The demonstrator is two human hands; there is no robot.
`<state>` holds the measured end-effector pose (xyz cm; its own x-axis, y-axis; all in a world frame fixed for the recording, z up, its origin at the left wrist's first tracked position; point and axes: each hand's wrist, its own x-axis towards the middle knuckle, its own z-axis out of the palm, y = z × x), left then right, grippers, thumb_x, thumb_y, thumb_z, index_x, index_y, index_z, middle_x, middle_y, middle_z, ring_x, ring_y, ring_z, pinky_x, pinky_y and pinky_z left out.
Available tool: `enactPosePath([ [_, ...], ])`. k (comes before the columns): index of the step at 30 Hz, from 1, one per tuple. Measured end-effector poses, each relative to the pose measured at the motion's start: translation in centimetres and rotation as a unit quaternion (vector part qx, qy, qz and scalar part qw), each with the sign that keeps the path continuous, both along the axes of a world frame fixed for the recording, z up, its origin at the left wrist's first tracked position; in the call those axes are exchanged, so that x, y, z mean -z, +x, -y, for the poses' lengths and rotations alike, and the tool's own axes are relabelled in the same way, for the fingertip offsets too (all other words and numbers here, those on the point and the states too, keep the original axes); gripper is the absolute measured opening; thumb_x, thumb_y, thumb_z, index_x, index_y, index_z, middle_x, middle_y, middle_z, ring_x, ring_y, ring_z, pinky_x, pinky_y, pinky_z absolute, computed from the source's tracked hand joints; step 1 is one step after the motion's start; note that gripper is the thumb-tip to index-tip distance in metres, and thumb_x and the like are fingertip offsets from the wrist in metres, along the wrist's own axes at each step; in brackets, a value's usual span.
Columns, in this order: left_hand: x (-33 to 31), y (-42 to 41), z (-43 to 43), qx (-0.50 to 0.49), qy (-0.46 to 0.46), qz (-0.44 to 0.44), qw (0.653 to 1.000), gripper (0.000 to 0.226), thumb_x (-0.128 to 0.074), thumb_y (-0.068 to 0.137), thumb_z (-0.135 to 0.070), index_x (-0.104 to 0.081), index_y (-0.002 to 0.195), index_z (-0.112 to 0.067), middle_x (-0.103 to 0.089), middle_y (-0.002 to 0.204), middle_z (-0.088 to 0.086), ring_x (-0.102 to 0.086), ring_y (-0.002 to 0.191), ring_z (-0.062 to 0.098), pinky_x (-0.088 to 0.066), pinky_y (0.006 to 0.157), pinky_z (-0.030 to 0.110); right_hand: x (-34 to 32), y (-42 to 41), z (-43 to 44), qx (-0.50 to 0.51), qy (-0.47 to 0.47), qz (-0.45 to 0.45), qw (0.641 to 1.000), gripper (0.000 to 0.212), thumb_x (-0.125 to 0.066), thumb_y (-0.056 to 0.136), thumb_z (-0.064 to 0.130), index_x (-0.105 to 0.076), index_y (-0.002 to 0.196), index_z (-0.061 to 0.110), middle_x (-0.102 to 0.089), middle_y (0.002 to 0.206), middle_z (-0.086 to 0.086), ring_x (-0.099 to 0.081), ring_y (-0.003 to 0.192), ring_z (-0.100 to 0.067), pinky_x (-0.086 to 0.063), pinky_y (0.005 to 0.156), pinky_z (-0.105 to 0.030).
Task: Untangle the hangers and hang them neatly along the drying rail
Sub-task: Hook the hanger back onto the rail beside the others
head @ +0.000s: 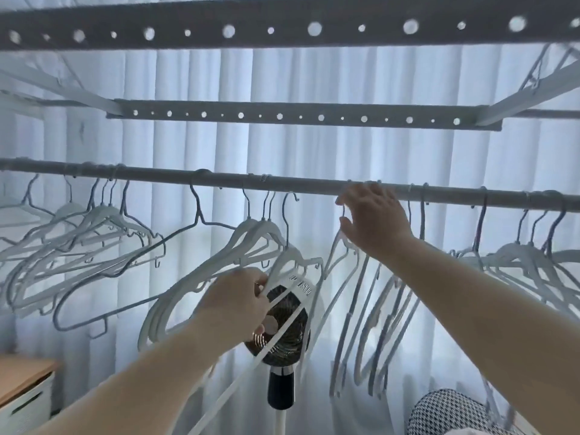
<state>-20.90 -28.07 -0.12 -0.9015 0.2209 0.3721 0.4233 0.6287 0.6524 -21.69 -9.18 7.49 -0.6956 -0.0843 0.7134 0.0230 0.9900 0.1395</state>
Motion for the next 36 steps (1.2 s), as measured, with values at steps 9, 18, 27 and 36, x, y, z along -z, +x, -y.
enactPosePath([
  [9,-3.5,-2.0,-4.0,-0.012,0.04,-0.048,0.998,0.017,-0.046,0.09,-0.004,-0.053,0.096,-0.019,-0.058,0.088,-0.003,-0.061,0.049,0.013,-0.055,0.053,0.024,-2.2,-1.8,-2.9,0.022,0.081,0.05,0.995,0.058,-0.045,0.093,0.034,-0.023,0.143,0.015,-0.019,0.155,-0.004,-0.014,0.143,-0.023,-0.007,0.117,-0.039],
  [18,-4.3,-3.7,-5.9,-0.012,0.051,-0.025,0.998,0.022,-0.046,0.089,-0.003,-0.059,0.106,-0.01,-0.063,0.083,0.003,-0.063,0.048,0.015,-0.055,0.051,0.024,-2.6,-2.3,-4.0,-0.028,0.035,0.044,0.998,0.045,-0.049,0.092,0.026,-0.035,0.134,0.015,-0.044,0.138,-0.004,-0.039,0.129,-0.025,-0.018,0.114,-0.034],
  [27,-3.7,-5.2,-7.1,0.009,0.007,-0.001,1.0,0.024,-0.045,0.091,-0.006,-0.056,0.112,-0.011,-0.067,0.089,0.01,-0.064,0.054,0.018,-0.051,0.045,0.02,-2.4,-2.4,-4.1,-0.026,0.045,0.038,0.998,0.047,-0.047,0.092,0.025,-0.033,0.136,0.016,-0.041,0.14,-0.002,-0.037,0.13,-0.024,-0.016,0.114,-0.031],
  [36,-3.4,-5.1,-5.7,-0.009,-0.066,-0.059,0.996,0.026,-0.051,0.089,-0.036,-0.059,0.111,-0.023,-0.057,0.09,-0.01,-0.056,0.085,0.01,-0.042,0.068,0.019,-2.6,-2.6,-3.7,-0.028,0.045,0.036,0.998,0.049,-0.046,0.092,0.027,-0.031,0.139,0.019,-0.038,0.144,0.0,-0.035,0.132,-0.022,-0.017,0.113,-0.032],
])
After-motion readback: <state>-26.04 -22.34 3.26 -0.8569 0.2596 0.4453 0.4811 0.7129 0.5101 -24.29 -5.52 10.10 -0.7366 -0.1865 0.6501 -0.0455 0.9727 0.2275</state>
